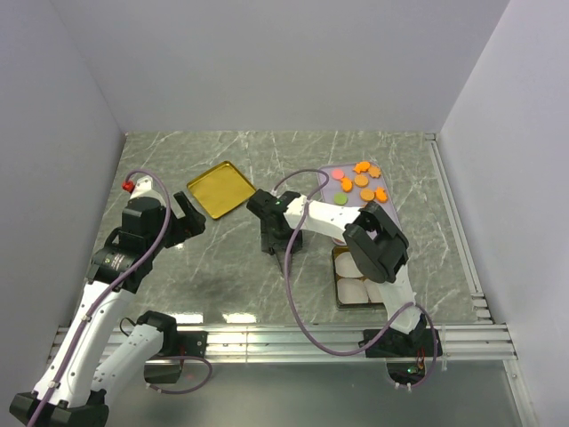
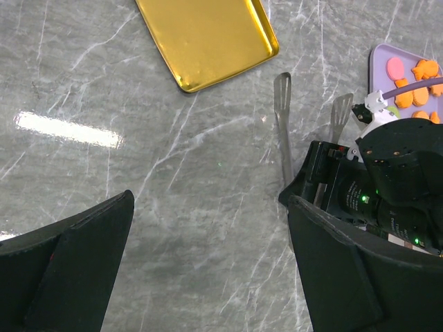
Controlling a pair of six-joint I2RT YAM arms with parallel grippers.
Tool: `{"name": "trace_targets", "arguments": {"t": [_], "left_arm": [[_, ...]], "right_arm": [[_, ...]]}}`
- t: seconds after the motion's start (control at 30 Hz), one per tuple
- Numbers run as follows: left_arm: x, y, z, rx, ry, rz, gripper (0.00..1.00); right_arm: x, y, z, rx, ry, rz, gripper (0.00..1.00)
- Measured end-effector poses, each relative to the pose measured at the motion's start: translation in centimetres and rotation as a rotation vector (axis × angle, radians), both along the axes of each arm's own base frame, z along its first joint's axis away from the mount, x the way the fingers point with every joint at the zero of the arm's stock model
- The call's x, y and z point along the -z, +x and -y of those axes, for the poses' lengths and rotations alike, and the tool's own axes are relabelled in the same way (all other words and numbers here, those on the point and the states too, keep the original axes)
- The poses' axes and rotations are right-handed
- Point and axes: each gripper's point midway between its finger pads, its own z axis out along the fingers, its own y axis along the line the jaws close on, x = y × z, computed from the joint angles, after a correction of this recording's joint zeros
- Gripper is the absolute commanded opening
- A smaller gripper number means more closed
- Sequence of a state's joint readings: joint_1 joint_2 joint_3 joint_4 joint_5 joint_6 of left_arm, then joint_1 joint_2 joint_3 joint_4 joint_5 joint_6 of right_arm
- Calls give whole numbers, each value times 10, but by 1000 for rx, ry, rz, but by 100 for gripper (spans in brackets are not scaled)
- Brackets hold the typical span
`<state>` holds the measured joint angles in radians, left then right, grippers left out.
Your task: Pack the cookies
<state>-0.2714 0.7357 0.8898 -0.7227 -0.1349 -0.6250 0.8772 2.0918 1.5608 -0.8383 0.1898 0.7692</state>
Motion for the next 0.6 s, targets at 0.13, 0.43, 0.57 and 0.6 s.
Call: {"name": "trace_targets", "arguments": {"t": [0.13,0.43,0.57,0.6], "left_arm": [[0,0,1,5,-2,-2,99],[0,0,1,6,-3,-1,99],[0,0,1,6,-4,1,99],[0,-1,1,6,-4,1,99]], "right_arm": [[2,-2,-4,29,27,-9,65],[-1,-2,1,47,15,4,58],[-21,-4,13,45,-10,27,58],[-31,-4,16,45,-8,41,58]]}}
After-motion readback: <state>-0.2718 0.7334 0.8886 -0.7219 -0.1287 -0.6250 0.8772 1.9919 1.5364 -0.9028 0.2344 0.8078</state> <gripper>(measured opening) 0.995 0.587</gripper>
